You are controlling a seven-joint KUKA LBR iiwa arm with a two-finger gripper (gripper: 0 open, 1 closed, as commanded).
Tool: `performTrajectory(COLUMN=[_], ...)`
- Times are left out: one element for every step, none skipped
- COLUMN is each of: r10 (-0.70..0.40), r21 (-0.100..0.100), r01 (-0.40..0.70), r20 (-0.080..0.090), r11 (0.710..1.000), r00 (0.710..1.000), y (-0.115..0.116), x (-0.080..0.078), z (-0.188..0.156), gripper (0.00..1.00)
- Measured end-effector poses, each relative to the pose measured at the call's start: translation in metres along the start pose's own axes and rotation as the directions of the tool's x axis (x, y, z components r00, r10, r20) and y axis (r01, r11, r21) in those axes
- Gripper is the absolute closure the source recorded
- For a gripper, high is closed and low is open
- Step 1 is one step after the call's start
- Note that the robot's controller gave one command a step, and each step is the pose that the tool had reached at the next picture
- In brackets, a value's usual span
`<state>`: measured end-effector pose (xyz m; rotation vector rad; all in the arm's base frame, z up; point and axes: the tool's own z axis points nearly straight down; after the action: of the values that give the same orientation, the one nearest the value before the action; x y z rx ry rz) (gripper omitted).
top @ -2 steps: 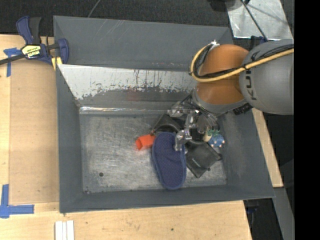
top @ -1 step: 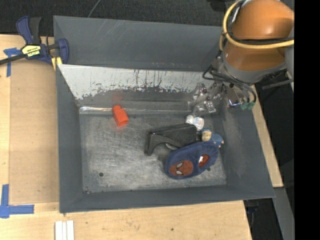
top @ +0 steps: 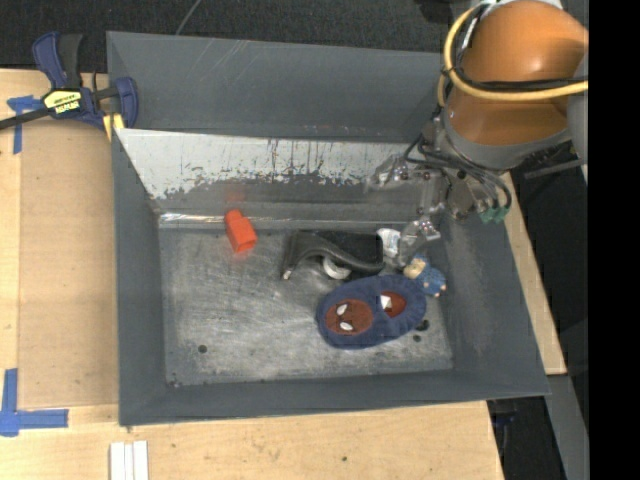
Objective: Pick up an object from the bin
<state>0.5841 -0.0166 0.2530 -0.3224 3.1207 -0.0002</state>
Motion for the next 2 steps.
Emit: performTrajectory(r10=[-0.042, -0.039], r21=[-0.004, -0.001], r01=[0.042, 0.039], r20=[-0.007, 0.002], r11=[0.999, 0.999], r00=[0.999, 0.999], y=[0.0639, 0.0612], x=[-0.0423, -0.0440], z=[0.1427, 0.1371], gripper=[0.00, 1.00])
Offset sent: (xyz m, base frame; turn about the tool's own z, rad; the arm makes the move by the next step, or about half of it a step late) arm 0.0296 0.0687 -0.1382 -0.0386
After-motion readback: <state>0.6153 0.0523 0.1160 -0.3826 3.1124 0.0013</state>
